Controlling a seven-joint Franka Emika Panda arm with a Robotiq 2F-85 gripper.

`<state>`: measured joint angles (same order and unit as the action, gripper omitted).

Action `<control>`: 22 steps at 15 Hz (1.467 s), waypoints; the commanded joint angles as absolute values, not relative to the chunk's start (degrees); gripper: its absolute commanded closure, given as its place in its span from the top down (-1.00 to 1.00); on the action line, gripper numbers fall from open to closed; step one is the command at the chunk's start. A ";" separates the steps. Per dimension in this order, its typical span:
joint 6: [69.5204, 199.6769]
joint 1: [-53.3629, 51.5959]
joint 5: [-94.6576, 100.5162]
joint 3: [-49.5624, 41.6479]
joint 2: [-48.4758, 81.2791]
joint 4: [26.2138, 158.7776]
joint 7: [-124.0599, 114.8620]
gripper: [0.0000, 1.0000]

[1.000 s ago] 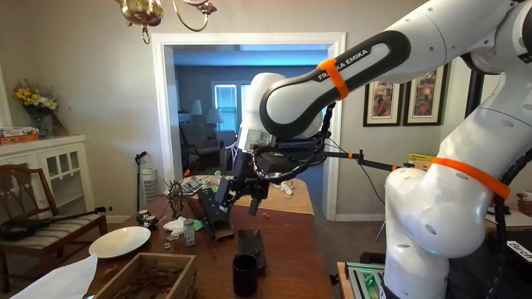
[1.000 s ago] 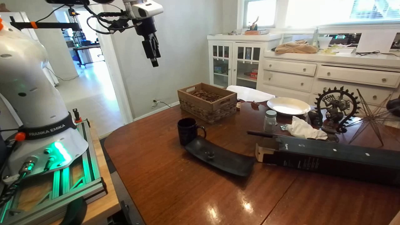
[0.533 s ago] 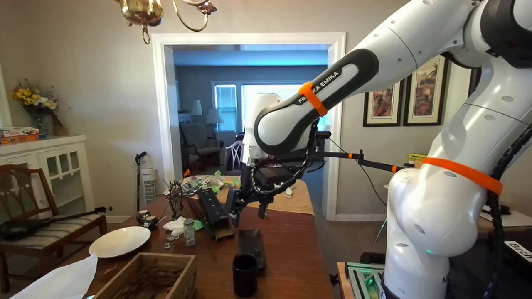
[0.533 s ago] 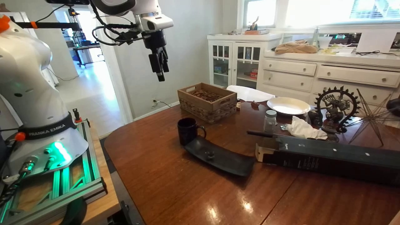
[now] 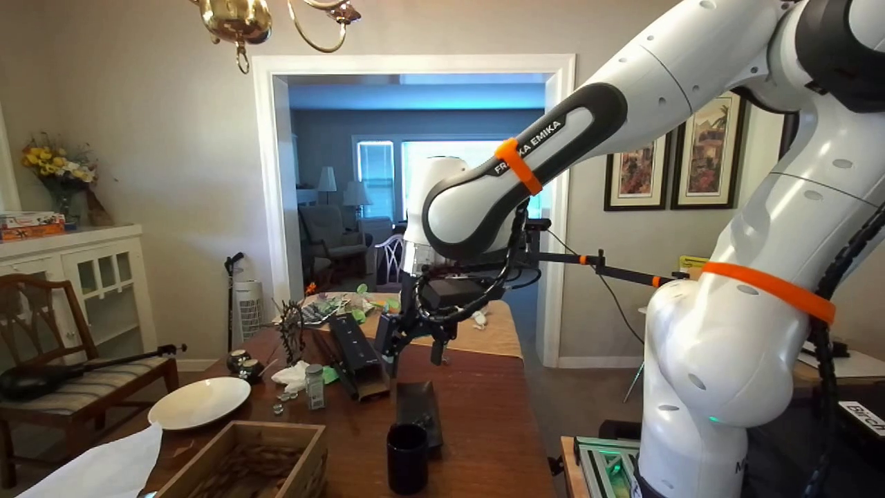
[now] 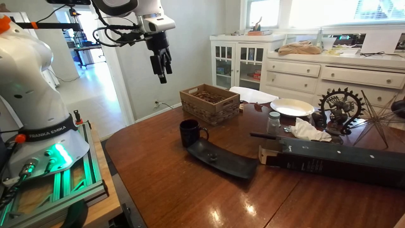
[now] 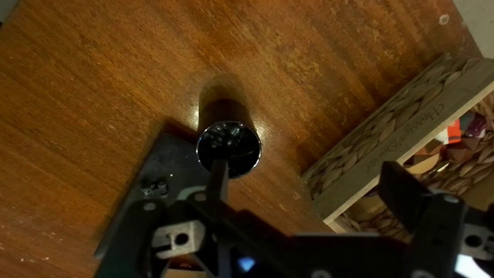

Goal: Move the brown and grey objects on the right to the left.

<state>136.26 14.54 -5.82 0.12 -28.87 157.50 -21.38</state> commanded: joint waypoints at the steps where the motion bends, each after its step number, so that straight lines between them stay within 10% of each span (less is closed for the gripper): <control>1: 141.98 18.60 -3.63 0.10 -24.70 157.37 -29.75 1.00; 22: 151.62 24.52 -0.39 -6.94 -8.13 149.24 -37.56 1.00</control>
